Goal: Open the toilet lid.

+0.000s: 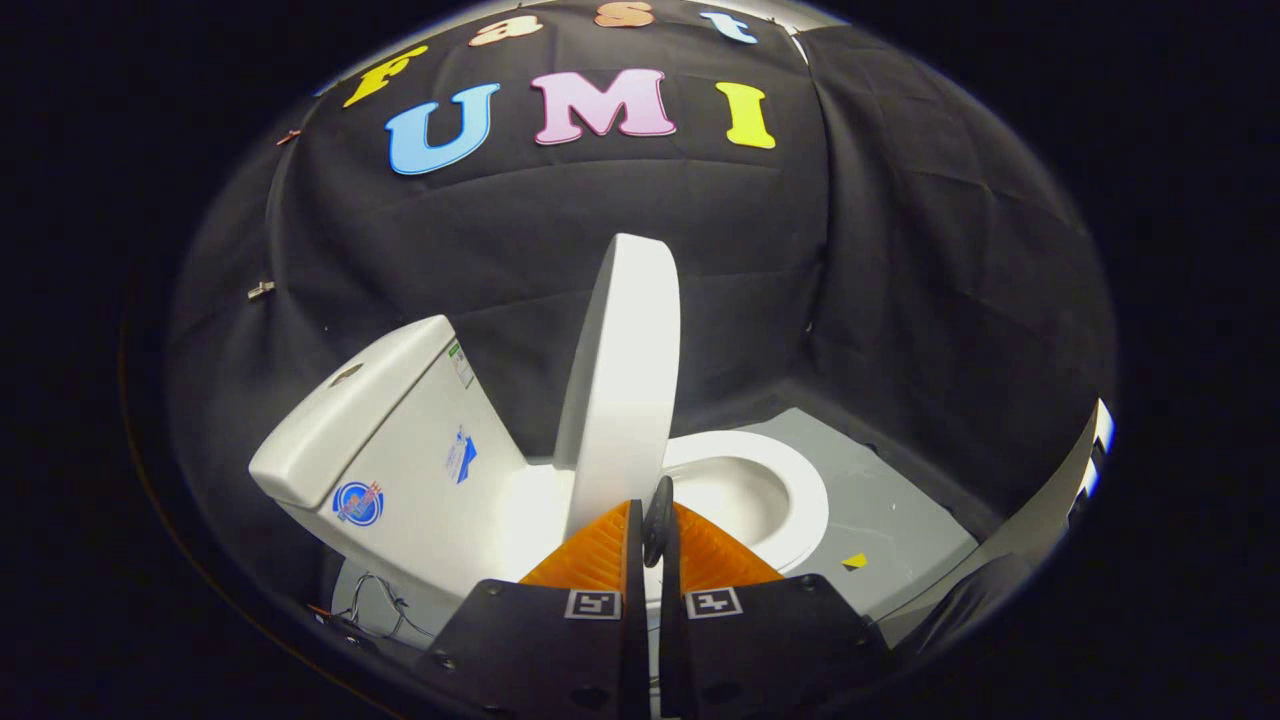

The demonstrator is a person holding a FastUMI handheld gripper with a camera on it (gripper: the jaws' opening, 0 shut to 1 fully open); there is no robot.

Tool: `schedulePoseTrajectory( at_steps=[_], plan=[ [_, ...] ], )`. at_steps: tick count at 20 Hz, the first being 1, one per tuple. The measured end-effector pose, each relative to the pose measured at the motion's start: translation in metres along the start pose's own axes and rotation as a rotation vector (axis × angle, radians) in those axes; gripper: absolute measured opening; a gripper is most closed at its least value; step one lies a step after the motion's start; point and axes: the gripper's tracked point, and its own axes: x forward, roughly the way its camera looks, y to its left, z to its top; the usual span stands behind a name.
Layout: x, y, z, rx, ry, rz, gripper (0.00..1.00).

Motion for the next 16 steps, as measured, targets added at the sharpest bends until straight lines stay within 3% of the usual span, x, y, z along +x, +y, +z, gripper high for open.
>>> schedulePoseTrajectory(
  at_steps=[16],
  plan=[
    [-0.017, 0.126, 0.005, -0.243, -0.127, 0.085, 0.12]
  ],
)
